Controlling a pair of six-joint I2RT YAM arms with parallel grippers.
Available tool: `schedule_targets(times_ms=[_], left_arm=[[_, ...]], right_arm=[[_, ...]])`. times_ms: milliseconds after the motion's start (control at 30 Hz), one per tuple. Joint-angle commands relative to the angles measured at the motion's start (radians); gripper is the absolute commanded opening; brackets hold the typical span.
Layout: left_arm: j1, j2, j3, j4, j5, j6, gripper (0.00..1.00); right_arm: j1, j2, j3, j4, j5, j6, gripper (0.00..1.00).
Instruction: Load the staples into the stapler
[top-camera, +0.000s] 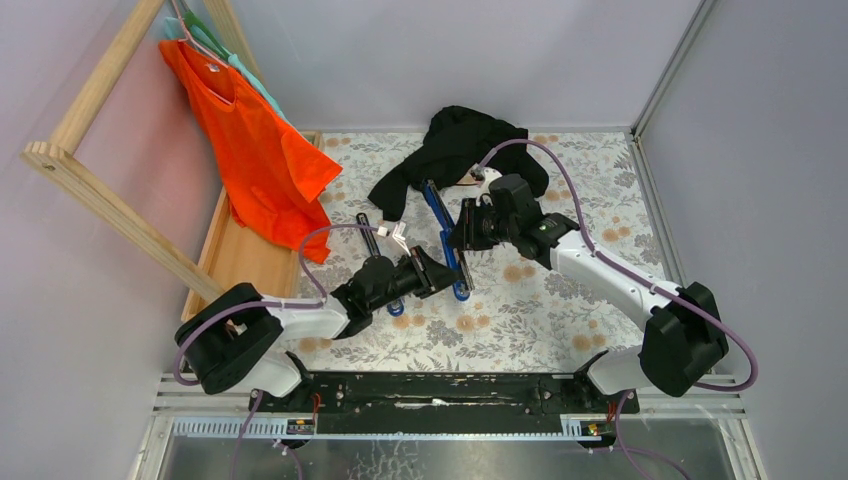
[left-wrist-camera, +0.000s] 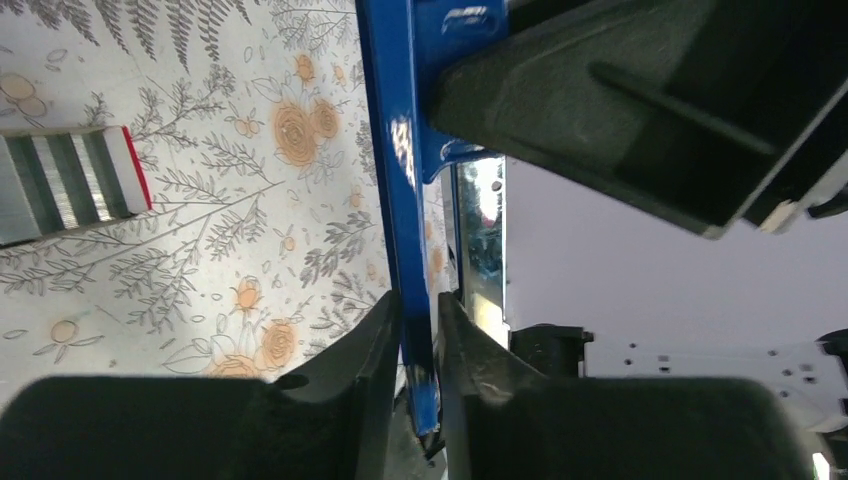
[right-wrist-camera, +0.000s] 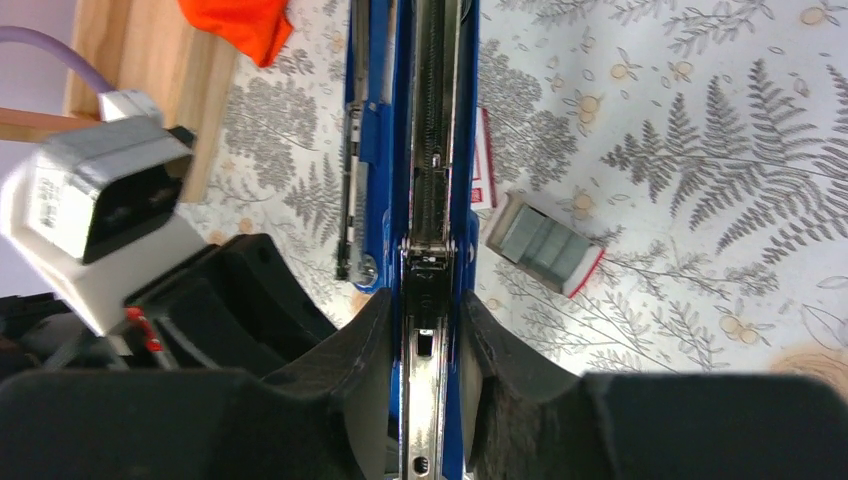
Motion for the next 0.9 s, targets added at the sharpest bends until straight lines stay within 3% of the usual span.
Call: schedule_targets(times_ms=[0, 100, 267, 600, 867], left_arm=[[-0.005, -0.006, 0.034, 0.116, -0.007, 0.020, 0.36], [-0.005, -0.015, 0.031, 0.065, -0.015, 0.039, 0.50], [-0.004, -0.063, 0.014, -0.025, -0.051, 0.080, 0.60], [0.001, -0.288, 0.083, -0.573, -0.279, 0.273, 0.88], [0.020, -0.388, 0.125, -0.883, -0.430, 0.328, 0.94]], right_arm=[[0.009, -0.013, 0.035, -0.022, 0.080, -0.069, 0.00], [0.009, -0.024, 0.040, -0.052, 0.137, -0.098, 0.00], [0.009, -0.032, 0.037, -0.097, 0.272, -0.147, 0.00], [0.008, 0.041, 0.002, -0.102, 0.565, -0.216, 0.00], [0.006, 0.173, -0.006, -0.054, 0.596, -0.233, 0.00]])
